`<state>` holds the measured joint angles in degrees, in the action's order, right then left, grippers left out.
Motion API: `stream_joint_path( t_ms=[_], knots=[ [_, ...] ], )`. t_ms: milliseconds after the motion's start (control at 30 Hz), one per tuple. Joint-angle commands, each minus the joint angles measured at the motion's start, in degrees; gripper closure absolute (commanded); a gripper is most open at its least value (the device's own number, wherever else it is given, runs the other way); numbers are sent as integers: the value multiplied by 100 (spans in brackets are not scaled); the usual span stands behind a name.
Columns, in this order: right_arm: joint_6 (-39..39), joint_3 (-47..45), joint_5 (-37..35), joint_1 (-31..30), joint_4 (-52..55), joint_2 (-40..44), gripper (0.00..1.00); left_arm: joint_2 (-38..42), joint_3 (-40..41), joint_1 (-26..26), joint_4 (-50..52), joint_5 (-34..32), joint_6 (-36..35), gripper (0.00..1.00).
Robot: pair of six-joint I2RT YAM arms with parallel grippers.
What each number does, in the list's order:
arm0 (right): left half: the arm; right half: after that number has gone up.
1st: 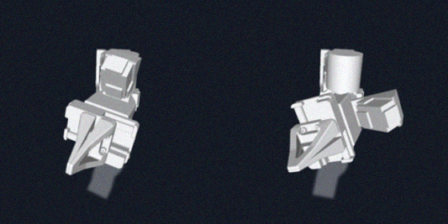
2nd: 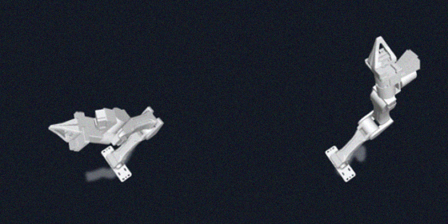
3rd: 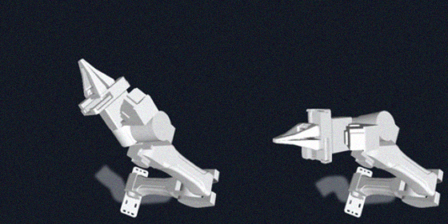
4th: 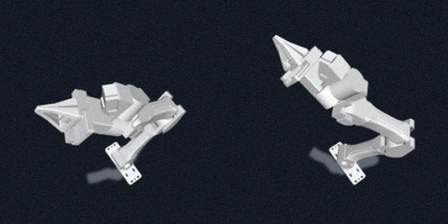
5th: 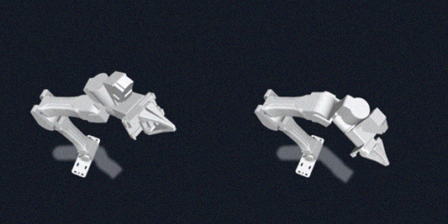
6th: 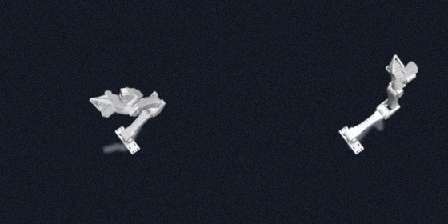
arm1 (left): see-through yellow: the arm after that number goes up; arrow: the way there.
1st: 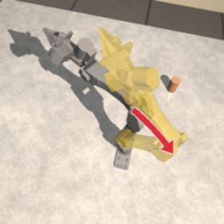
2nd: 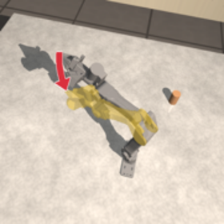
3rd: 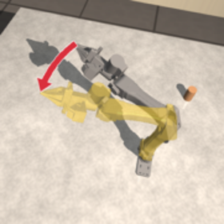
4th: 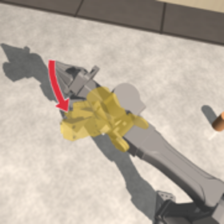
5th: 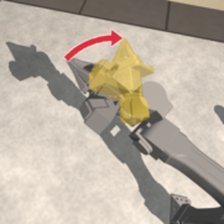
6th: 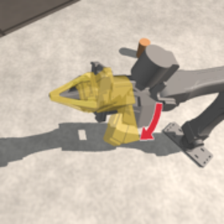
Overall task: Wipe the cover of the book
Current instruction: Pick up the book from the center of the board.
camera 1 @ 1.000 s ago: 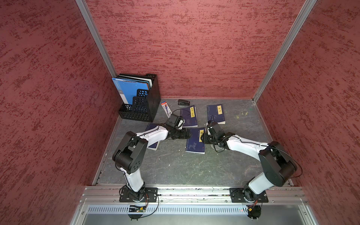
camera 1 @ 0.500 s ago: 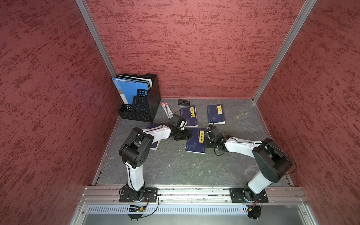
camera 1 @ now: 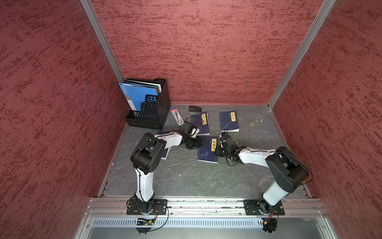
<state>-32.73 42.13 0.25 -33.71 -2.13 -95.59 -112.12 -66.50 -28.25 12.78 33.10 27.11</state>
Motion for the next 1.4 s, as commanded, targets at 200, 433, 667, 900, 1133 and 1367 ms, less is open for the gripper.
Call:
stream_joint_path(
  t_ms=[200,433,667,900,1133,1367],
  knots=[
    [-23,-274,243,-30,186,-380,83,-45,-10,99,-689,907,233,56],
    [-5,-253,274,-30,106,-379,83,-63,-13,158,-720,1075,281,76],
    [63,-280,293,-30,-19,-323,82,-83,-48,171,-509,1058,238,91],
    [333,-219,169,-30,-28,302,51,296,-250,329,686,882,-301,100],
    [915,114,-169,-24,383,1060,37,1475,-369,865,2454,566,-1059,100],
    [1266,271,-37,-21,164,952,33,2339,-457,1939,3562,919,-1463,100]
  ],
)
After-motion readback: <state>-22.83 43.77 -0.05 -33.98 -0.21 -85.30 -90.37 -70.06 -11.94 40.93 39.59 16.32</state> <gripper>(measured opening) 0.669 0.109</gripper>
